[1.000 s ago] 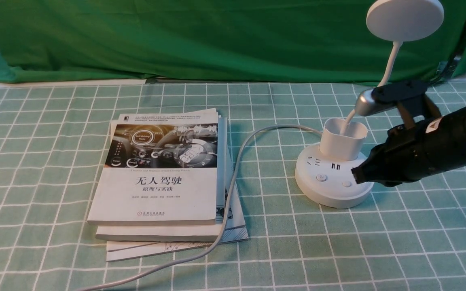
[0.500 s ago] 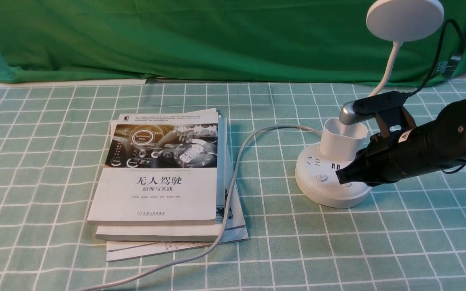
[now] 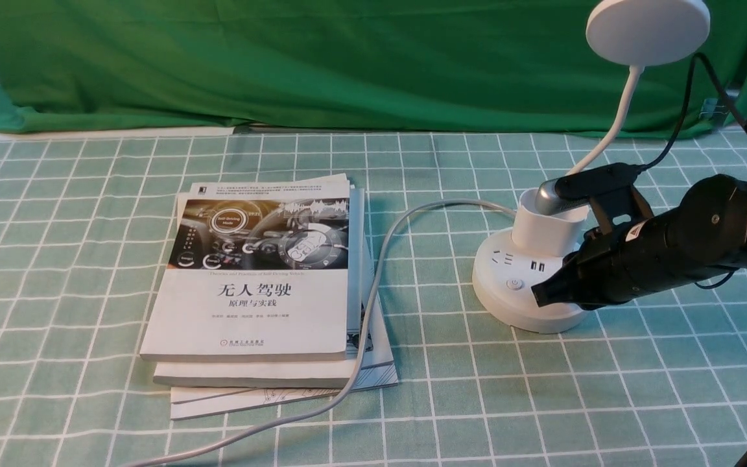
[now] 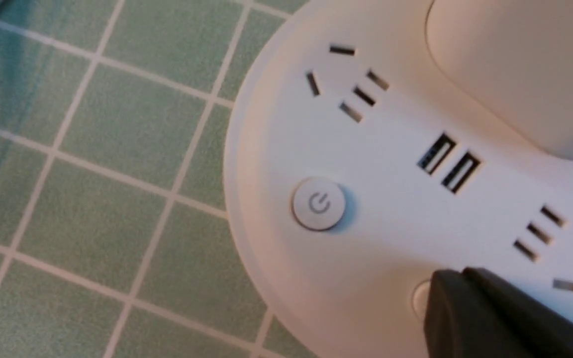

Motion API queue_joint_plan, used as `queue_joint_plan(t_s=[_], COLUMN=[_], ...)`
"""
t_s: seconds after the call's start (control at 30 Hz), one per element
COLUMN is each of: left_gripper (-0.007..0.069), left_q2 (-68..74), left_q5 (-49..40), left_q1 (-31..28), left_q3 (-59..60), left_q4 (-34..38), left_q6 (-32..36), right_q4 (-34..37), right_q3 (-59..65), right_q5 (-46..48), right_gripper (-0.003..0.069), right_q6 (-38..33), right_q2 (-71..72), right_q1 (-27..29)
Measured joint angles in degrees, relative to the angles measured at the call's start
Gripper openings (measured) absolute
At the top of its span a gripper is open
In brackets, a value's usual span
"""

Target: Turn on the table lamp.

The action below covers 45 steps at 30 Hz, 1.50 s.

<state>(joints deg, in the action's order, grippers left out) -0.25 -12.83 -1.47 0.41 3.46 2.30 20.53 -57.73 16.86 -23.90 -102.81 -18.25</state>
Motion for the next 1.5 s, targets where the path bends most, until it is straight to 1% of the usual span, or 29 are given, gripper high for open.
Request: queue_joint_plan(t_s=[0.63,0.77,0.8,0.9,1.0,1.17,1.23,1.37,1.43,1.5], left_gripper=[0.0021,0.0021,0.0021,0.0021,0.0021,0.0021,0.0021,0.0021,0.0021,0.0021], left_q2=[0.00,0.00,0.00,0.00,0.00,0.00,0.00,0.00,0.00,0.00], left_q5=[0.00,0.00,0.00,0.00,0.00,0.00,0.00,0.00,0.00,0.00], left_q1=[0.00,0.00,0.00,0.00,0.00,0.00,0.00,0.00,0.00,0.00], left_q3=[0.00,0.00,0.00,0.00,0.00,0.00,0.00,0.00,0.00,0.00], left_q4=[-0.12,-0.12,-0.12,-0.12,-0.12,-0.12,-0.12,-0.12,-0.12,-0.15], left_q6=[0.00,0.00,0.00,0.00,0.00,0.00,0.00,0.00,0.00,0.00], right_q4=[1.21,1.25,1.02,0.57,0.38,0.23,0.19,0.10,0.11,0.04], right_q3=[-1.73,-1.56,-1.03,0.69,2.04,9.63,11.64,22.08,24.46,28.51], right_q5=[-2.62,-1.34,0.48,4.38,3.82,-1.47,-2.40,-8.98,-10.81,-13.24], right_gripper=[0.0041,0.0041,0.0041,0.0041,0.0043,0.0048,0.0049,0.0057,0.0056,0.0056], right_q6=[0.13,0.97,1.45,1.75,1.87,3.14,3.35,3.58,3.58,4.37], right_q2=[-3.47,-1.83,-0.65,4.68,12.48,27.88,30.66,43.90,48.27,55.81], right_q1=[0.00,0.00,0.00,0.00,0.00,0.00,0.00,0.00,0.00,0.00])
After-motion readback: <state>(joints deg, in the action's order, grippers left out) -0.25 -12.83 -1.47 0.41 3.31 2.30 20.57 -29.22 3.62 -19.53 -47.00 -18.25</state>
